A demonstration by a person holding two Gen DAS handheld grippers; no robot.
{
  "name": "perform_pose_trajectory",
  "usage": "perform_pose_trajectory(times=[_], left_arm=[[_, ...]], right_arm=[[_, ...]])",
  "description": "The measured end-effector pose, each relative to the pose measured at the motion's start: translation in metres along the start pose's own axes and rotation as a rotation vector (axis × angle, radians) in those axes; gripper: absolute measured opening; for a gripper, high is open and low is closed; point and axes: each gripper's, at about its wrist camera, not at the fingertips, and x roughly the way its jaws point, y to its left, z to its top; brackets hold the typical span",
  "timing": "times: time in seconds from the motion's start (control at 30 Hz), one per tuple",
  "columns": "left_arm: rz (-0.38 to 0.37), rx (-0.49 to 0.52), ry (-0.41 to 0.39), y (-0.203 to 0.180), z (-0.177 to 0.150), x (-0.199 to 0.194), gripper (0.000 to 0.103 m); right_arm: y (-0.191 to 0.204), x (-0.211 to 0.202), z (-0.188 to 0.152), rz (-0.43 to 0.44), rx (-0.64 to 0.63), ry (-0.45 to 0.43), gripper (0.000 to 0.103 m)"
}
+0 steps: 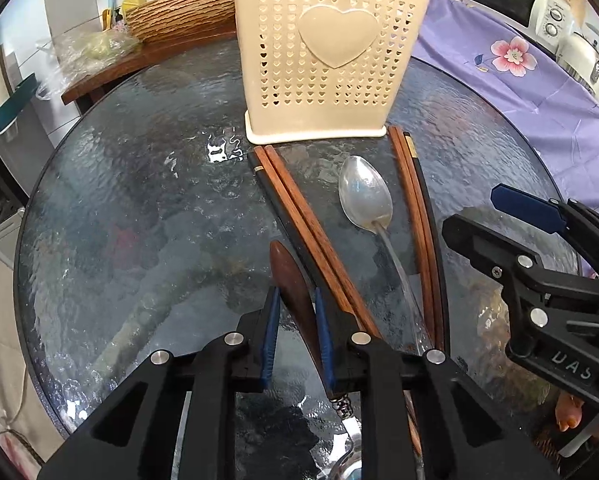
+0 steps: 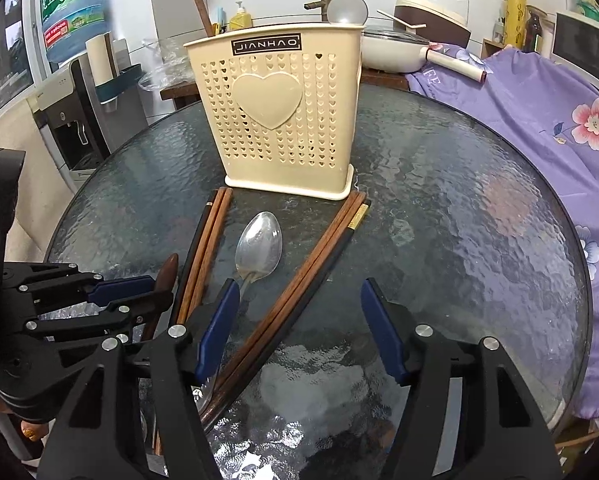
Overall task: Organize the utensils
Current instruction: 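Grasp the brown wooden-handled spoon by its handle with the left tool, then grasp another metal spoon with the right tool and lift it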
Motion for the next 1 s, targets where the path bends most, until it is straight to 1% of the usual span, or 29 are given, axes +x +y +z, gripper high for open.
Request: perform_pose_trajectory(times=[0.2,0.37,0.53,0.57,0.6,0.83,0.9,1.0], left_arm=[[0.031,-0.024,0.001,0.014,0.013,0.010,0.016],[0.023,-0.057,0.005,0.034,0.018,0.012,0.015],[0.024,-0.073,0.008,0.045,0.020,0.013,0.015],[0.021,-0.077,0.008,0.047,0.021,0.013,0.015],[0.018,-0.081,0.008,0.048,0.021,0.013,0.015],[0.016,-0.075,0.008,0.048,0.022,0.013,0.015],[0.015,-0.074,0.008,0.050,0.023,0.014,0.015],[0.017,-0.070,0.007,0.052,0.025,0.014,0.015]], right_arm=[[0.011,0.010,0.010,0.002,-0.026,0.018,0.063],[0.026,0.023,0.020,-0.002,-0.058,0.042,0.063],[0.041,0.044,0.027,-0.028,-0.101,0.094,0.061],[0.042,0.047,0.028,-0.039,-0.102,0.102,0.058],[0.043,0.053,0.031,-0.055,-0.098,0.113,0.056],[0.044,0.079,0.034,-0.055,-0.069,0.172,0.056],[0.043,0.083,0.035,-0.062,-0.061,0.175,0.056],[0.042,0.087,0.037,-0.050,-0.041,0.184,0.056]])
